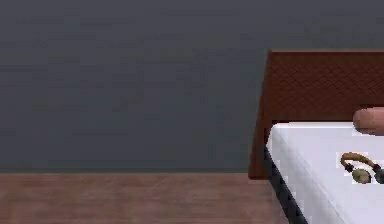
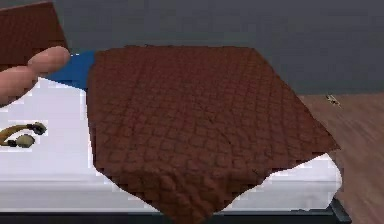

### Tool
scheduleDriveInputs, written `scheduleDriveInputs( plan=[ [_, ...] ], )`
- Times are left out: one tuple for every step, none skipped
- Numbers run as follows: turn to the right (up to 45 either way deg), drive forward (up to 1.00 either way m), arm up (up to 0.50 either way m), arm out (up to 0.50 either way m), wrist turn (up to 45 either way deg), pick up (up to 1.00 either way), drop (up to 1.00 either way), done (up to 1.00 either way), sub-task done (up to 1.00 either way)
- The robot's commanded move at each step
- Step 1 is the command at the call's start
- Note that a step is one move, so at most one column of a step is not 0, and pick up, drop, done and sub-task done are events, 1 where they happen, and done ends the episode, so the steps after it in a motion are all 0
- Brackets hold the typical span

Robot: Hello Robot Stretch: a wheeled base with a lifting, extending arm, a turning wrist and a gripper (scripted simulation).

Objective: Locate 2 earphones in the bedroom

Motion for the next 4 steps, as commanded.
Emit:
scheduleDriveInputs(
  plan=[
    [-45.0,0.0,0.0,0.0,0.0,0.0,0.0,0.0,0.0],
    [0.0,1.0,0.0,0.0,0.0,0.0,0.0,0.0,0.0],
    [0.0,0.4,0.0,0.0,0.0,0.0,0.0,0.0,0.0],
    [-30.0,0.0,0.0,0.0,0.0,0.0,0.0,0.0,0.0]
  ],
)
